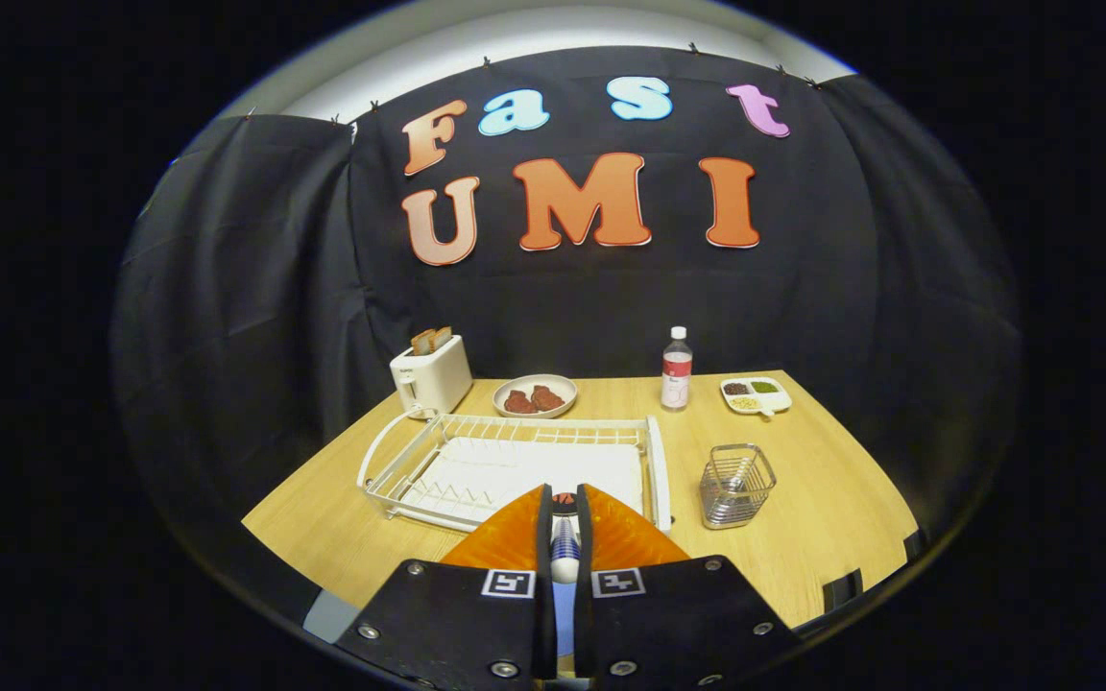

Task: Take the plate from the dish rack, then take the spoon from the basket and place it into the plate.

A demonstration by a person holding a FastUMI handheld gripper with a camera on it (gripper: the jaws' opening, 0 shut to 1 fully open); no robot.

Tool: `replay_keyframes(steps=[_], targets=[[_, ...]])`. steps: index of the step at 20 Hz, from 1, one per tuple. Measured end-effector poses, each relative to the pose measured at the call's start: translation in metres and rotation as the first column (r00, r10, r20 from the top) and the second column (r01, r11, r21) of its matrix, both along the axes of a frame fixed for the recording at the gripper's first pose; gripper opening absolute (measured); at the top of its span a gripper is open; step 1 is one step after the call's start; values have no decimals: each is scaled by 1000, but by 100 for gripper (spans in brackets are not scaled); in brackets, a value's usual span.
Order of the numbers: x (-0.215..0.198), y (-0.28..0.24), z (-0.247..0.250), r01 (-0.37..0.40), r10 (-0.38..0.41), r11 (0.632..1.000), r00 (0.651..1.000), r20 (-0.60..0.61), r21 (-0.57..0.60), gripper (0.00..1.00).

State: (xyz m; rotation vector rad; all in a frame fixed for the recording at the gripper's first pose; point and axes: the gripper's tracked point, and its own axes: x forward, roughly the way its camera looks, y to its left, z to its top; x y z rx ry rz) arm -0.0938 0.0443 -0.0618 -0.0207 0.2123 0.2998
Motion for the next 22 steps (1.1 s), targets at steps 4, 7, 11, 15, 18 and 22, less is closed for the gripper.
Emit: replay_keyframes(steps=[4, 7, 11, 15, 18, 22], targets=[[-4, 24, -29, -60, 59, 998, 997, -45, -10, 7], [-1, 34, -54, -90, 88, 996, 993, -84, -23, 7], [4, 39, -89, -116, 108, 992, 983, -149, -42, 7], [8, 46, -111, -154, 139, 986, 972, -190, -61, 7], [8, 47, -118, -181, 160, 980, 964, -211, -86, 7], [14, 45, -118, -191, 167, 978, 958, -231, -82, 12]])
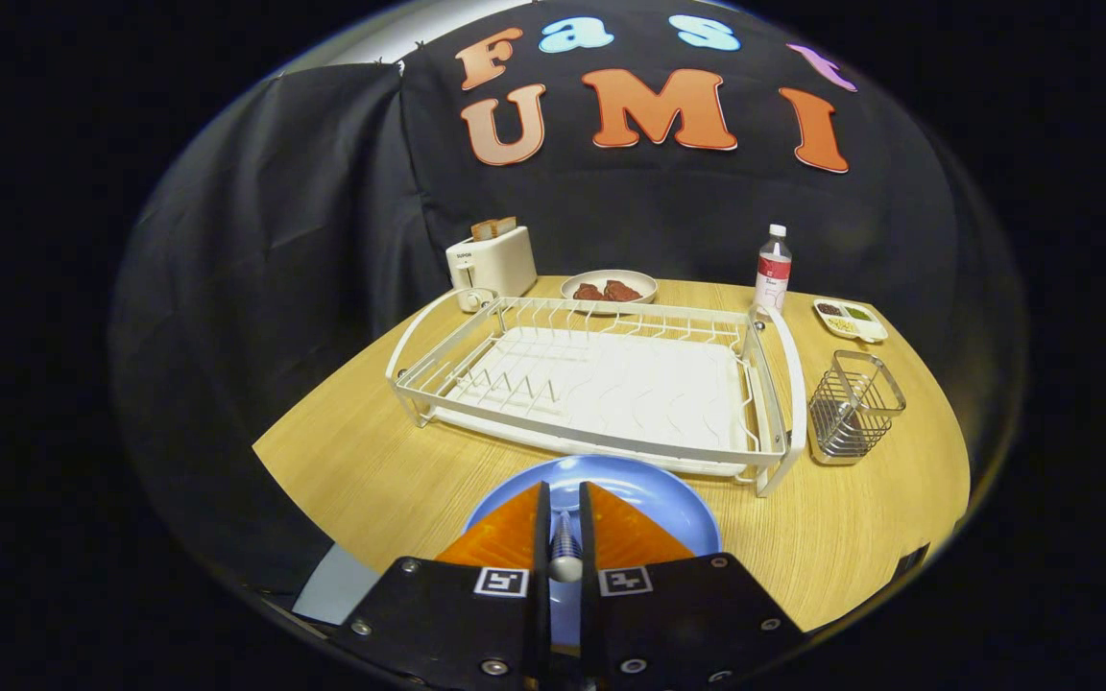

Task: Take the plate from the dish rack, then take the spoon from the basket and place it into the plate.

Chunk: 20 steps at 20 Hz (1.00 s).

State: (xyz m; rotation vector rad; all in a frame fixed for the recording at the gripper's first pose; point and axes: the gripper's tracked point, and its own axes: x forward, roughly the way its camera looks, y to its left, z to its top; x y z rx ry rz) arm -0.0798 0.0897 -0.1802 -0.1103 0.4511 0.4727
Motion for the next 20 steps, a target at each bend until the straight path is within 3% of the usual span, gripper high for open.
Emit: replay_keyframes(steps=[4, 10, 17, 19, 20], targets=[[5, -6, -5, 11, -12, 1000, 999, -35, -21, 15], [20, -17, 19, 57, -57, 998, 998, -14, -4, 32], [48, -40, 87, 160, -162, 987, 982, 98, 25, 87], [54, -43, 107, 190, -194, 981, 973, 128, 46, 97], [56, -45, 114, 204, -210, 977, 968, 139, 56, 98]])
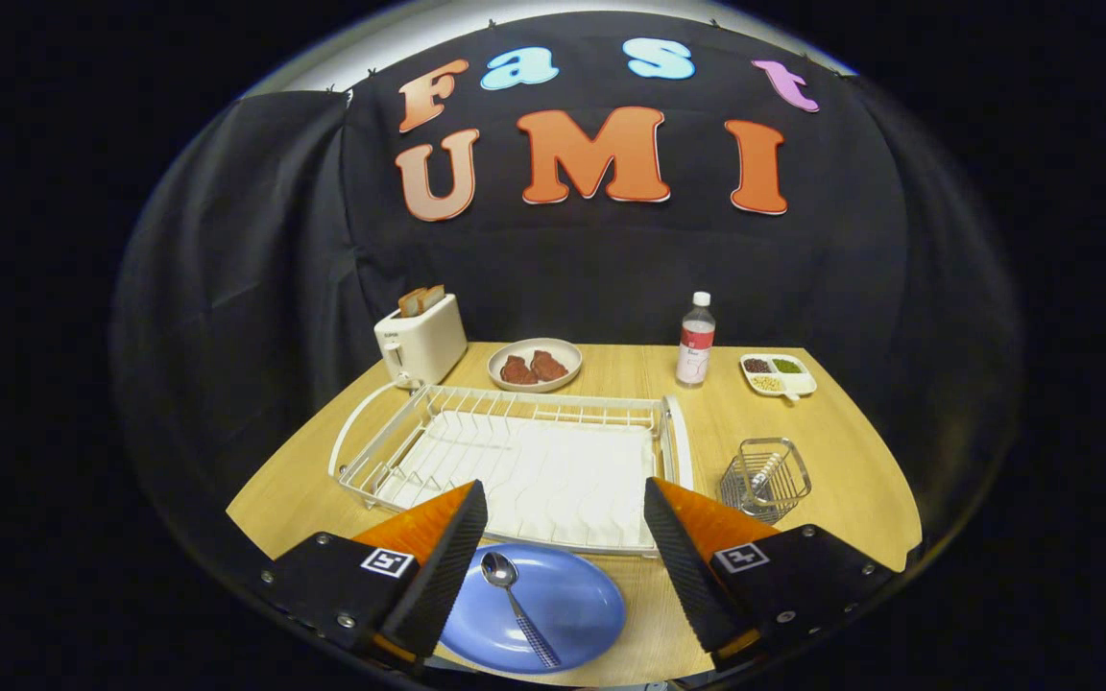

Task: Take the plate from the dish rack, then take the spoon from the basket and place it into the plate.

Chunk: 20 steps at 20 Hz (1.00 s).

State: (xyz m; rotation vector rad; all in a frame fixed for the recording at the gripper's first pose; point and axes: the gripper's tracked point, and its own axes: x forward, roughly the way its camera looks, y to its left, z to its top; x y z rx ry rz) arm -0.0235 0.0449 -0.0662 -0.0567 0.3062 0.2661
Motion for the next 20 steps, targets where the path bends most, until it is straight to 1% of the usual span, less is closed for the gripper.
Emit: replay_keyframes(steps=[5, 8, 13, 16, 20], targets=[[7, -8, 34, 70, -70, 998, 996, 59, 12, 98], [4, -11, 49, 98, -102, 994, 991, 82, 48, 98], [3, -27, 67, 161, -167, 985, 979, 120, 56, 98], [-2, -29, 73, 173, -183, 982, 975, 128, 81, 98], [-6, -32, 74, 184, -193, 980, 971, 145, 74, 98]])
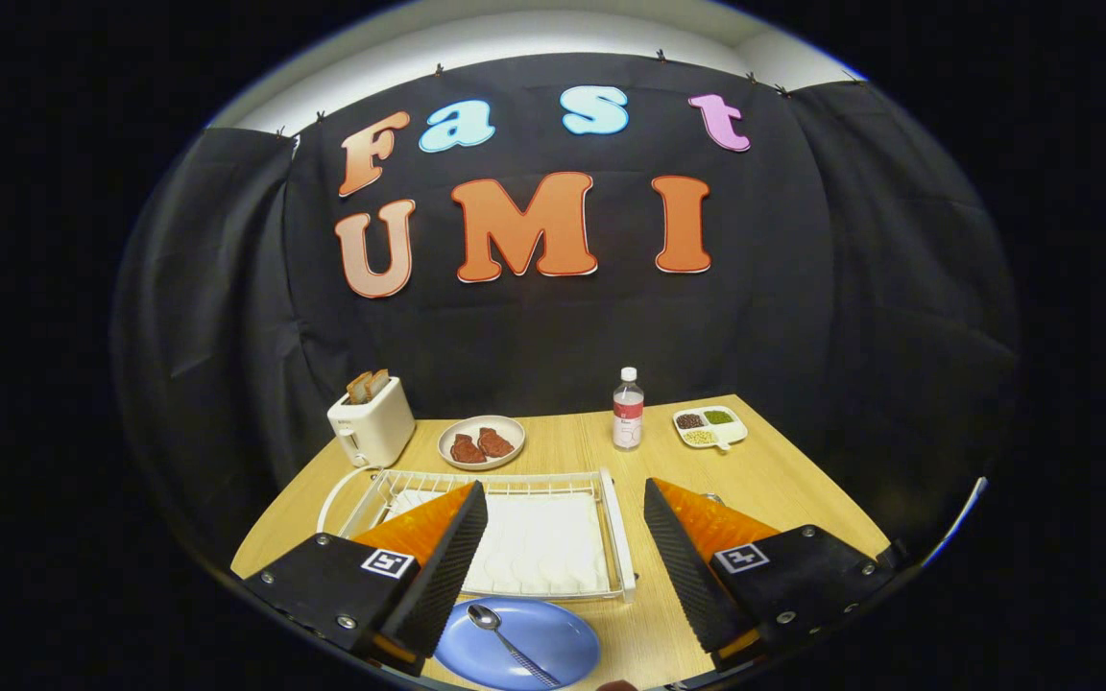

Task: Take the plate from the dish rack, then take the spoon from the basket and place it into the plate.

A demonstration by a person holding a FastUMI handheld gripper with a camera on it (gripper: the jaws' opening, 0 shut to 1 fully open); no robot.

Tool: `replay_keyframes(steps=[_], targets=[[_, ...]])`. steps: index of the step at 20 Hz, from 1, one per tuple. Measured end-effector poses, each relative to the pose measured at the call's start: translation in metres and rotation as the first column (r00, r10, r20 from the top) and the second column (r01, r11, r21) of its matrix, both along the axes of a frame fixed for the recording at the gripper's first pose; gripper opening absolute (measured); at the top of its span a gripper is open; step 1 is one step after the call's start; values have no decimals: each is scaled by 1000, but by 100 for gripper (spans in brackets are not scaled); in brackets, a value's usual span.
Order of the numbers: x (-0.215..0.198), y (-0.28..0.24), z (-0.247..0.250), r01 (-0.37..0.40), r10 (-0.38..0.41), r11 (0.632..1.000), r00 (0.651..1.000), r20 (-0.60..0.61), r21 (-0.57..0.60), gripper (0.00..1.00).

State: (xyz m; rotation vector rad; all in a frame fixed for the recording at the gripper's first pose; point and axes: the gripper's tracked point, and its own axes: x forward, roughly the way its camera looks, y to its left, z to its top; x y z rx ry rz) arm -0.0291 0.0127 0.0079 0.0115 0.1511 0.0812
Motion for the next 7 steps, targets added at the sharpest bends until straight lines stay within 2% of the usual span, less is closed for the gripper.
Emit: replay_keyframes(steps=[7], targets=[[-8, -3, -9, 2, -2, 1000, 1000, -16, 11, 98]])
